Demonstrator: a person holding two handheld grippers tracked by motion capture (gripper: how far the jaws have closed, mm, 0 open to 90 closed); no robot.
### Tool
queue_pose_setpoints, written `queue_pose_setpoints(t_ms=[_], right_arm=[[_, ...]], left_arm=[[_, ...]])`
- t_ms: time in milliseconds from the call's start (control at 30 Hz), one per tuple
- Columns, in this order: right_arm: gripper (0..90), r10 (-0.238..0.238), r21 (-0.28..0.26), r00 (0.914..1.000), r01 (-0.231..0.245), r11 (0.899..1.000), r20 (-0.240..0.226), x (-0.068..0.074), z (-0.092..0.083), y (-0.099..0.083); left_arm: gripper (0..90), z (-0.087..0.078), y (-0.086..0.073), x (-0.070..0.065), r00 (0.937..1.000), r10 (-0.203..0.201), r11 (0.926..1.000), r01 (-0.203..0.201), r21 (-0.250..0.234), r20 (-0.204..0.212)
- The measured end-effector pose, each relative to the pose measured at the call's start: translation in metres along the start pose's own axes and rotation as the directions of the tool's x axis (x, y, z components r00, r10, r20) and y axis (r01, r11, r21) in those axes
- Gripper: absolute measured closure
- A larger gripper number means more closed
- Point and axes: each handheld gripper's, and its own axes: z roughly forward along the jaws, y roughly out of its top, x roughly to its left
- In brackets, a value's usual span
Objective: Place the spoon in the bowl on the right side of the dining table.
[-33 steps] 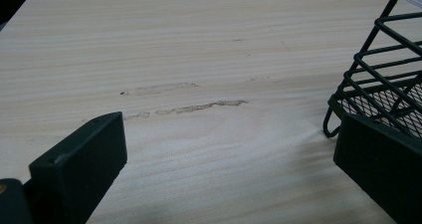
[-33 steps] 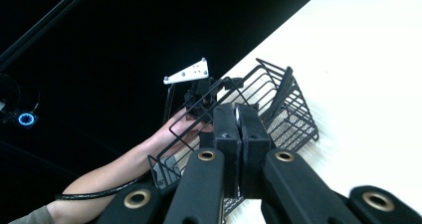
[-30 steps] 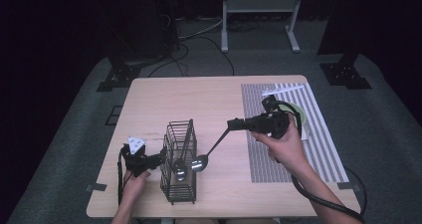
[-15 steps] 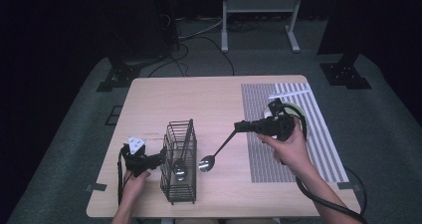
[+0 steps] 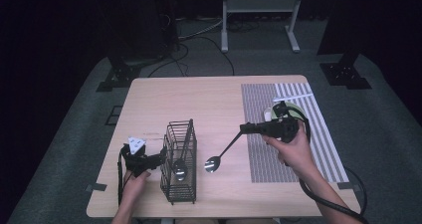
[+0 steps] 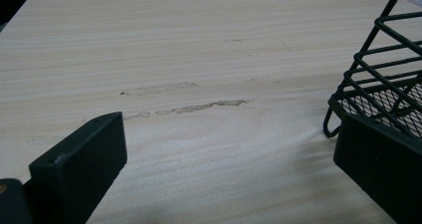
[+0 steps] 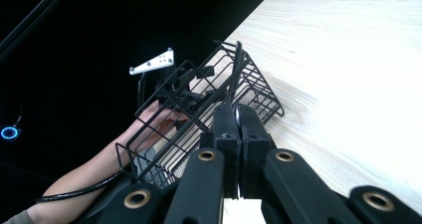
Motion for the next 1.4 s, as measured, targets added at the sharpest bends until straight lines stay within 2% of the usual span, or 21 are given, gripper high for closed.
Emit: queue_pose_setpoints(t_ms=[200,500,1400], right_arm=[[88.7,0.008,-0.004,0.9999,-0.008,1.000,0.007,-0.005,-0.002,-0.003],[88.7,0.027,-0.002,0.9993,-0.027,1.000,0.027,-0.016,-0.003,-0.008],[88.7,0.075,-0.024,0.9947,-0.074,0.997,0.070,-0.041,-0.011,-0.014]], left_arm=[[0.0,0.000,0.000,0.000,1.0000,0.010,1.0000,-0.010,0.000,0.002],[0.0,0.000,0.000,0.000,1.0000,-0.001,1.0000,0.001,-0.002,0.001],[0.0,0.000,0.000,-0.001,1.0000,0.003,1.0000,-0.003,-0.001,0.000]])
